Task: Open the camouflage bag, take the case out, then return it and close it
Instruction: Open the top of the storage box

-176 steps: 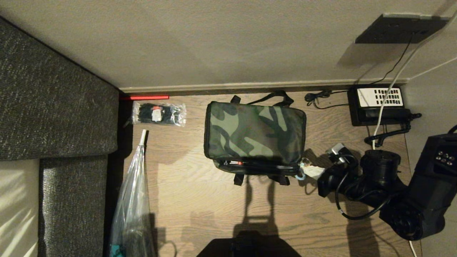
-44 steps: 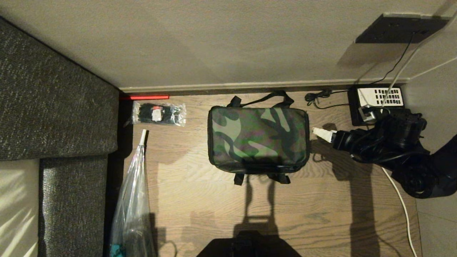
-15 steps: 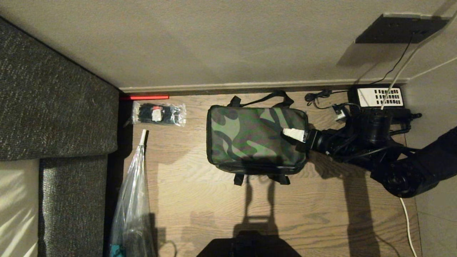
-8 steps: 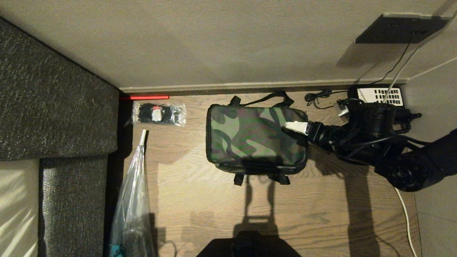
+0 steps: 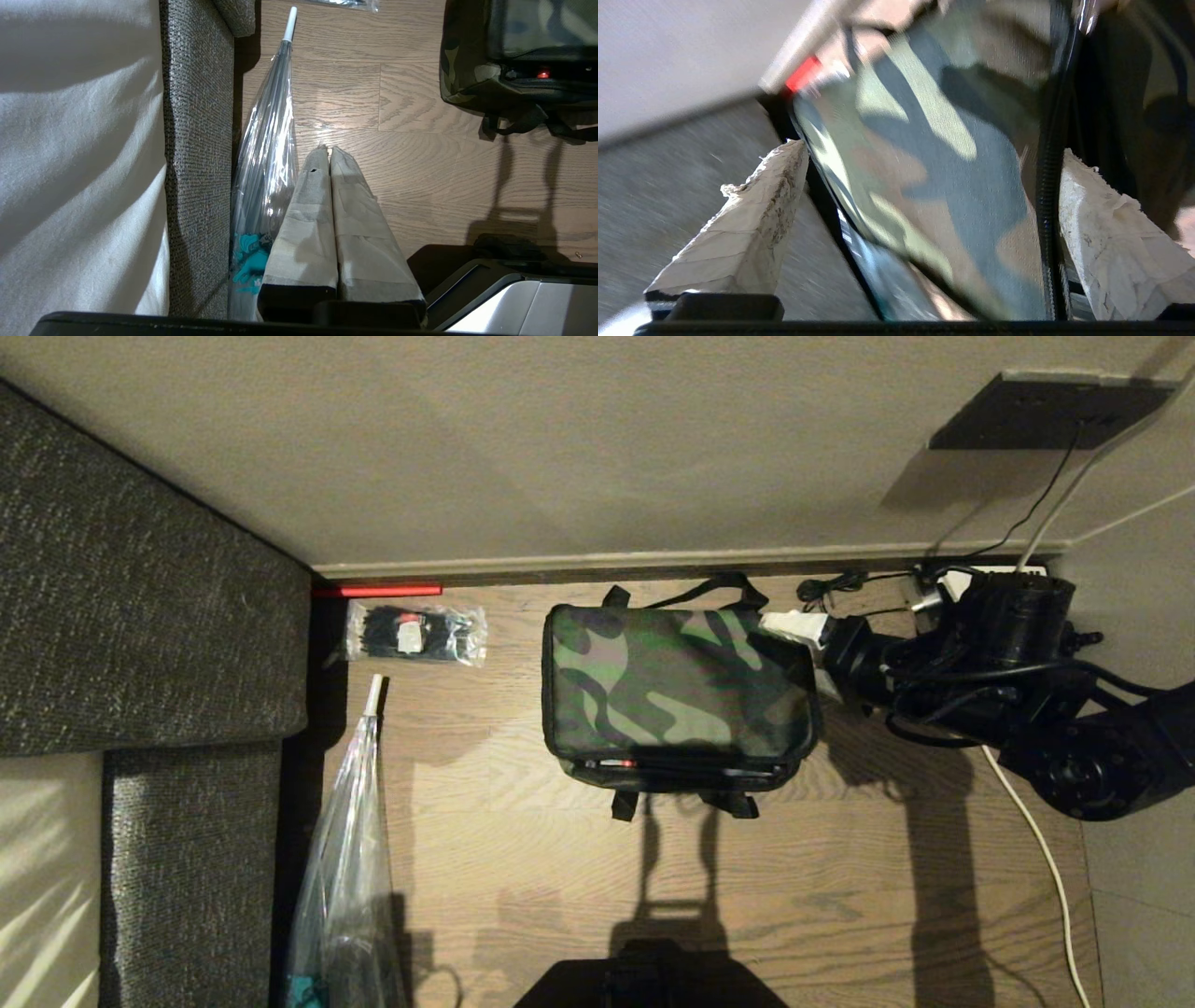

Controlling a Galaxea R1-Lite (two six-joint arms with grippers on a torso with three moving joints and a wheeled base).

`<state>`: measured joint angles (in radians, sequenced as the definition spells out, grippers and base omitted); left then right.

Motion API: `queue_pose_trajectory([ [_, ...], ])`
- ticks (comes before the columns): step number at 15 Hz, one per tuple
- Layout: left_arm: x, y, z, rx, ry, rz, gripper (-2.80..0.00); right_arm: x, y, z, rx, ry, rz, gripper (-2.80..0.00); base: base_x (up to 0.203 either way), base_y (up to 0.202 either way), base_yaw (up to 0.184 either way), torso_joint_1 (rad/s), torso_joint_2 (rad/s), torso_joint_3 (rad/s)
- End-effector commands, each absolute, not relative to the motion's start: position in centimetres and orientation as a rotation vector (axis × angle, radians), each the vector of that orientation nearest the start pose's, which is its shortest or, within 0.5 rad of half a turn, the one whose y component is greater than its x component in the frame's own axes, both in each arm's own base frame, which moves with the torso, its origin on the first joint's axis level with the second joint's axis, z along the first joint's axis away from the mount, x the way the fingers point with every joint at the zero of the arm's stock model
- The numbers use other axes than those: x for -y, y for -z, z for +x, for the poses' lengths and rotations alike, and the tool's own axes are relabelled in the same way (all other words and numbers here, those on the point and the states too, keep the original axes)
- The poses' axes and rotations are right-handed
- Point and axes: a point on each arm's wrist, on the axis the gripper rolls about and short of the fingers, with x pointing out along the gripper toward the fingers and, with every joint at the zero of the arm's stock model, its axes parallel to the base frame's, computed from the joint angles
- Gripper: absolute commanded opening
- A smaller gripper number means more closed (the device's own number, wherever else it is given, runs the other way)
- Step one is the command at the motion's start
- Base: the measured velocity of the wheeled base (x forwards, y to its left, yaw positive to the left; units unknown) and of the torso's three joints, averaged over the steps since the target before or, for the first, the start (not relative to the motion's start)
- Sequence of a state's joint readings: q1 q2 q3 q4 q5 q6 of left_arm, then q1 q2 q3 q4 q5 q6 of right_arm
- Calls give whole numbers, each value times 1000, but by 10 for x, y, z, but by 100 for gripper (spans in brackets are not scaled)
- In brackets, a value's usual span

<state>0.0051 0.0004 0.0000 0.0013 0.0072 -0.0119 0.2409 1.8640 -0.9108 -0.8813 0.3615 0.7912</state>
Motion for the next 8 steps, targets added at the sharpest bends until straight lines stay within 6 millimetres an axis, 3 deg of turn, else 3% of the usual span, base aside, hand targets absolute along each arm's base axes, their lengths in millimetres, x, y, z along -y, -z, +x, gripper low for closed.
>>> queue_pose_trajectory([
  [1, 0, -75, -23, -2, -12, -12, -280, -82, -202, 332, -252, -552, 823, 0, 0, 0, 0, 0, 0, 0],
  [8, 0, -75, -23, -2, -13, -12, -280, -70, -228, 328, -136, -573, 818, 0, 0, 0, 0, 0, 0, 0],
])
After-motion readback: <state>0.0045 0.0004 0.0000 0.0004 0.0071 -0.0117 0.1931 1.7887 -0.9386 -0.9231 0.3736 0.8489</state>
